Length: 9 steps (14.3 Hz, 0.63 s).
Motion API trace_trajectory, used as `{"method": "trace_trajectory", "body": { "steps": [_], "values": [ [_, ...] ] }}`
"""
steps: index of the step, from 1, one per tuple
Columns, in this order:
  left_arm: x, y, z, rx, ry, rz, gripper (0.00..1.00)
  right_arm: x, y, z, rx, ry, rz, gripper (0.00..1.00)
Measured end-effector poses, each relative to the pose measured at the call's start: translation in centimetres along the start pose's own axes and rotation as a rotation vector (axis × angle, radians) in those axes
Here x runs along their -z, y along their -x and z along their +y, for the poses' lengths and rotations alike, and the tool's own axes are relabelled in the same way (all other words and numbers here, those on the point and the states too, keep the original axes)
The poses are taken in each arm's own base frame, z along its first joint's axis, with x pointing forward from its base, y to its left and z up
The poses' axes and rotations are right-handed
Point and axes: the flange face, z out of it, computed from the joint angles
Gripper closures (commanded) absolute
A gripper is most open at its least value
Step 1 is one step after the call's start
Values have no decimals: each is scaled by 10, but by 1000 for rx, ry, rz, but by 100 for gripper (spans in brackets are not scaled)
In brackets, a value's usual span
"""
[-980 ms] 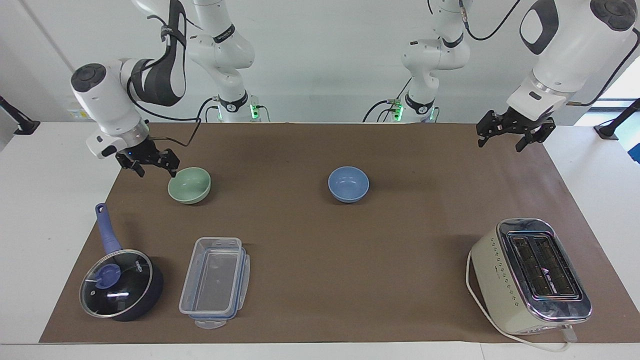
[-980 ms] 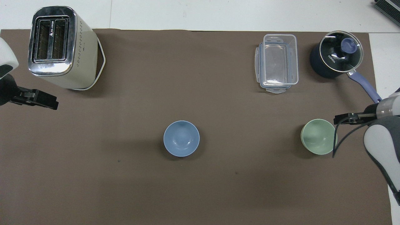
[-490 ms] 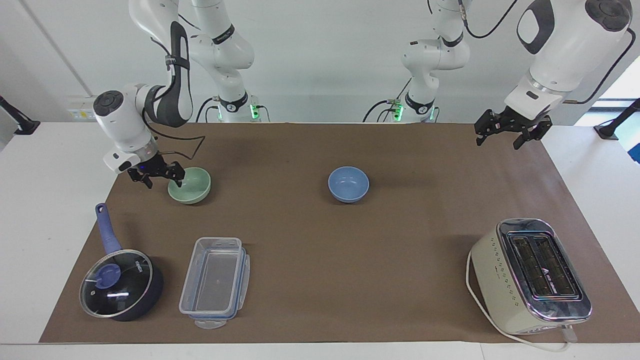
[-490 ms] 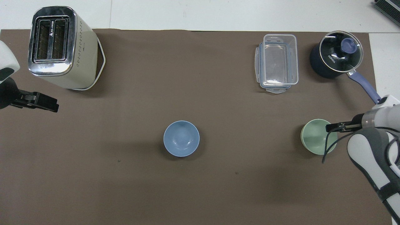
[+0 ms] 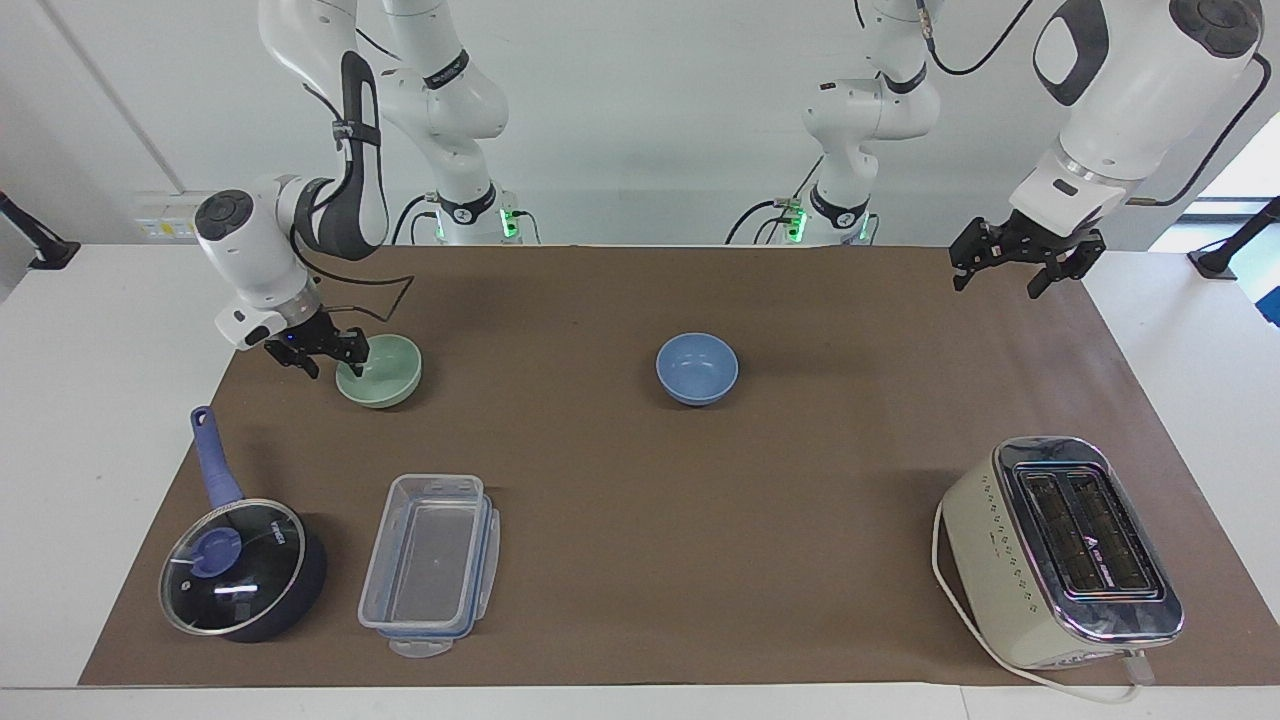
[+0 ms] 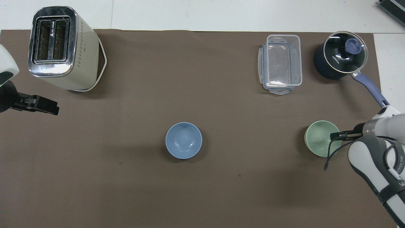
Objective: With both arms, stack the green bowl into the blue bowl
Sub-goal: 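Reach the right gripper to the green bowl rim and grasp it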
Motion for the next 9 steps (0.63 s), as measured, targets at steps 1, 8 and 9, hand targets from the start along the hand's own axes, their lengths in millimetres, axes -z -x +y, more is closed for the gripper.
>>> {"method": "trace_trajectory", "body": {
  "steps": [1, 8, 9],
  "values": [
    [0, 0, 0, 0, 0, 0, 0, 0, 0, 0, 0, 0, 0, 100],
    [0, 0, 0, 2, 0, 1, 0, 28, -9, -5, 27, -5, -13, 100],
    [0, 0, 0, 2, 0, 1, 0, 44, -12, -6, 29, -13, -12, 100]
  ]
}}
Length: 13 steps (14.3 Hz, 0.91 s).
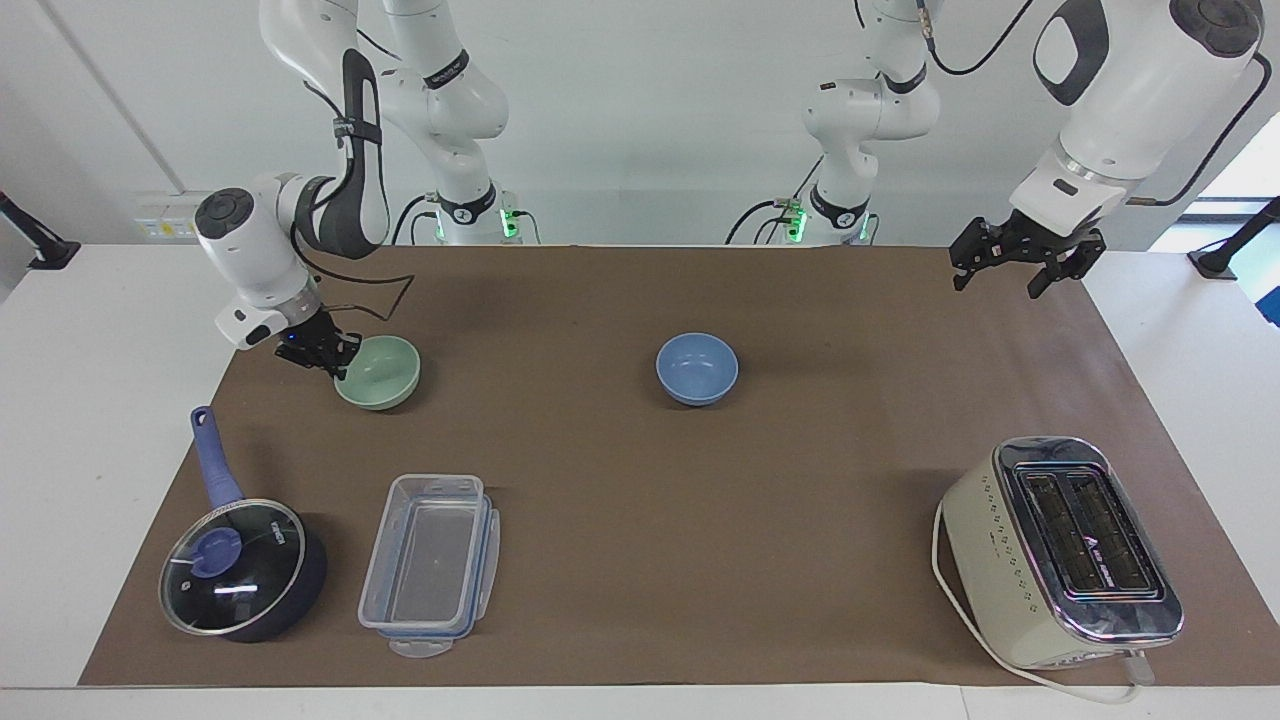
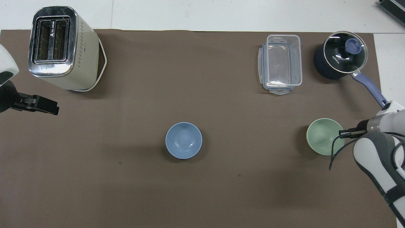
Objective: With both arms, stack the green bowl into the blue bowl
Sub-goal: 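Reach the right gripper to the green bowl rim and grasp it, then carry the green bowl with the right gripper over the blue bowl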
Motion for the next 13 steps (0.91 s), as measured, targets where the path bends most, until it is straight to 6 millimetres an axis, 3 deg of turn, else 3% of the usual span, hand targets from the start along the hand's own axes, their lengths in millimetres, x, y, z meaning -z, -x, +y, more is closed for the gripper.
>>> {"method": "trace_trajectory", "body": {
  "steps": [2, 4, 6, 9, 13],
  "values": [
    [0, 0, 0, 0, 0, 1, 0, 46, -7, -16, 7, -53, 24, 100],
    [0, 0, 0, 0, 0, 2, 0, 83, -15, -49, 32, -96, 35, 100],
    [0, 0, 0, 0, 0, 3, 0, 107, -24, -92, 22, -111, 34, 100],
    [0, 0, 0, 0, -1, 7, 0, 117, -36, -170, -21, -113, 31, 100],
    [1, -1, 0, 0, -1, 9, 0, 105, -45, -262, -101, -162, -1, 100]
  ]
}}
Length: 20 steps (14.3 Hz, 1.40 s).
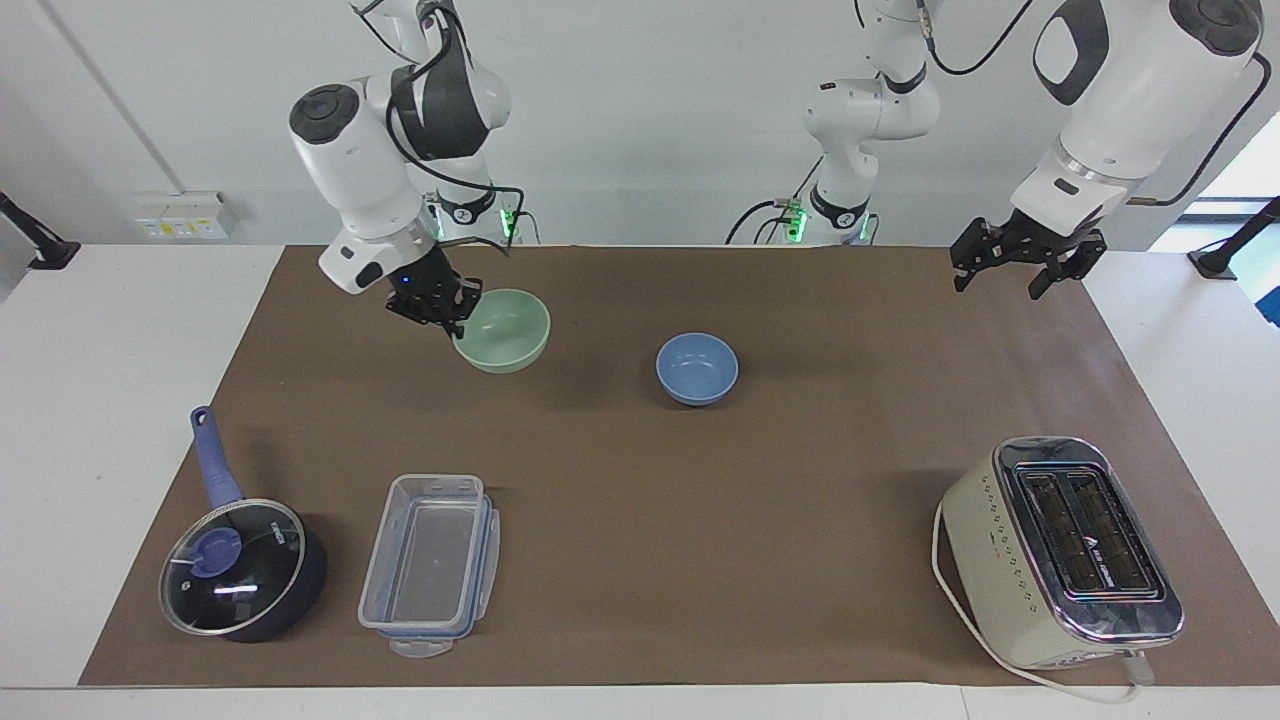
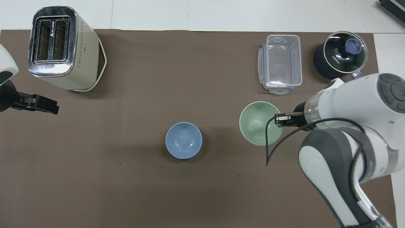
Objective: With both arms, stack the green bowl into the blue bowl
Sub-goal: 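Carry the green bowl with the right gripper over the blue bowl, then lower the green bowl into the blue bowl and open the right gripper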
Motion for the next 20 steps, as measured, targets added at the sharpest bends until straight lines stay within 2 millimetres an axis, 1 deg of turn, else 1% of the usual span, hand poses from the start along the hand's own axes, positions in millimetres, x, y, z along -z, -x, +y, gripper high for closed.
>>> {"method": "trace_trajectory", "body": {
  "steps": [2, 4, 6, 8, 12, 13, 15, 17, 20],
  "values": [
    [1, 1, 0, 1, 0, 3, 0, -17, -1, -40, -14, -16, -4, 100],
    [4, 2, -1, 2, -1, 7, 0, -32, -1, -73, -14, -22, 0, 100],
    [5, 3, -1, 2, -1, 11, 0, -42, 4, -100, -15, -27, 11, 100],
    [7, 3, -1, 2, -2, 15, 0, -59, 12, -134, -27, -38, 31, 100],
    [7, 3, -1, 2, -2, 19, 0, -93, 32, -182, -25, -36, 22, 100],
    [7, 3, -1, 2, -2, 19, 0, -101, 38, -190, -24, -31, 13, 100],
    [7, 3, -1, 2, -2, 19, 0, -111, 44, -199, -16, -22, -1, 100],
    [7, 3, -1, 3, -2, 19, 0, -118, 45, -202, -10, -17, -7, 100],
    [7, 3, -1, 3, -2, 19, 0, -132, 42, -202, -12, -22, 7, 100]
  ]
}}
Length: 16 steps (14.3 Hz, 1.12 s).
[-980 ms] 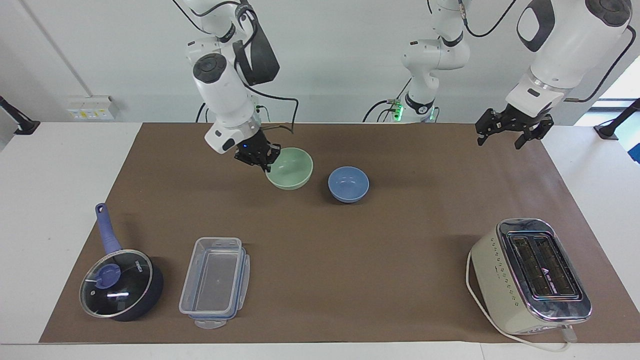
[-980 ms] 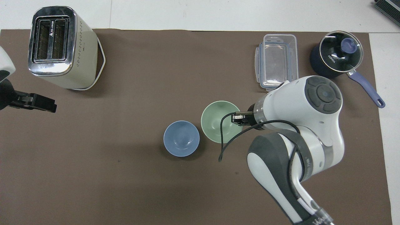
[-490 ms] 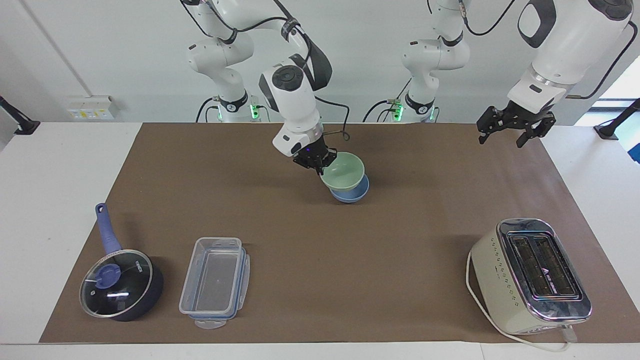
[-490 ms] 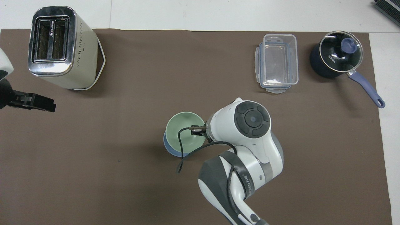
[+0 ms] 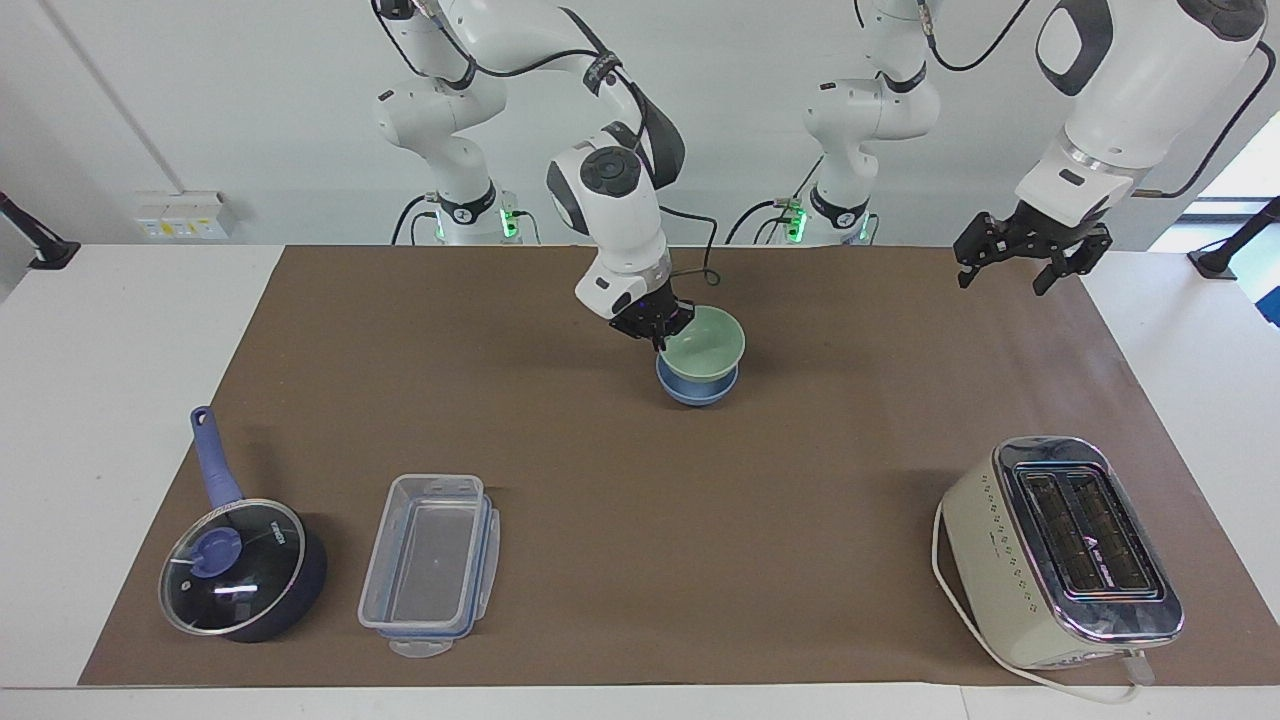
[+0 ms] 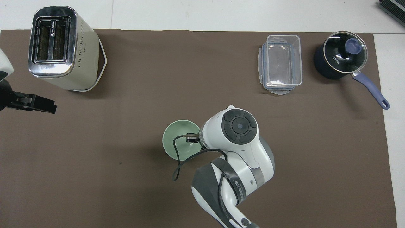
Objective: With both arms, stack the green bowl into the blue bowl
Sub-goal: 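Lower the green bowl into the blue bowl and open the right gripper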
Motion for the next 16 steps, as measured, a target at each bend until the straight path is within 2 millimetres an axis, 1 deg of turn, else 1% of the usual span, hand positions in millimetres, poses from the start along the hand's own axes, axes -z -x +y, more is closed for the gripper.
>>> {"method": "trace_trajectory", "body": {
  "steps": [2, 4, 16],
  "values": [
    [0, 0, 0, 0, 0, 0, 0, -12, 5, -6, 13, 6, -6, 100],
    [0, 0, 0, 1, 0, 0, 0, -18, 8, -8, 25, 17, -9, 100],
    [0, 0, -1, 2, 0, 0, 0, -26, 6, 3, 22, 44, -13, 100]
  ]
}}
